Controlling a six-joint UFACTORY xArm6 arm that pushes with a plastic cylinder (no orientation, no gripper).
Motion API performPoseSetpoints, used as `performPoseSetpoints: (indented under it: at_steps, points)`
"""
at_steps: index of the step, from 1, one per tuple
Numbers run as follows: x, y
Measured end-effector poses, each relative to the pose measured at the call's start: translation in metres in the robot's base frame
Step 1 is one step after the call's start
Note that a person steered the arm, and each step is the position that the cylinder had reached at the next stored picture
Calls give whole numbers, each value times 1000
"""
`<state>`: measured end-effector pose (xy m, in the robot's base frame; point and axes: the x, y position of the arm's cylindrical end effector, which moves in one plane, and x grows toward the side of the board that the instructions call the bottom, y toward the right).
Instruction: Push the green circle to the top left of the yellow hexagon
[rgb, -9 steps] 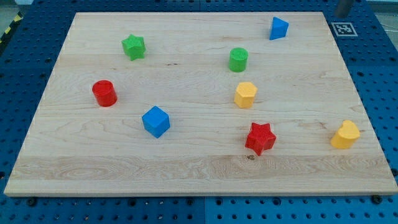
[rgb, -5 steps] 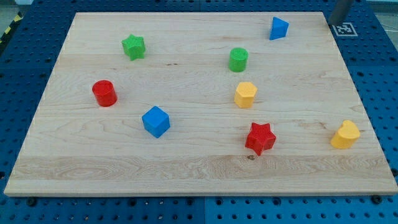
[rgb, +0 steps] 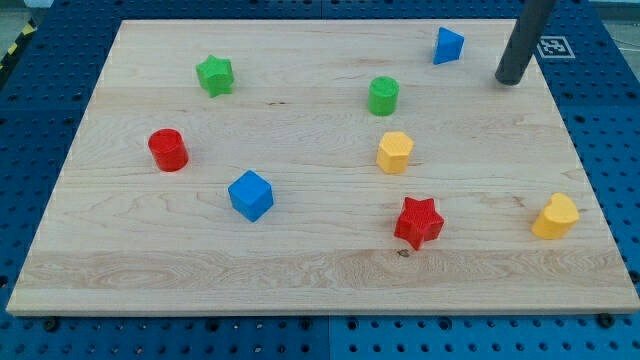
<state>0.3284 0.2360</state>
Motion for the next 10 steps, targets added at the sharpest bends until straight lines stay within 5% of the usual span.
performPoseSetpoints:
  at_steps: [4,10]
  points:
    - [60,-54]
    - [41,-167]
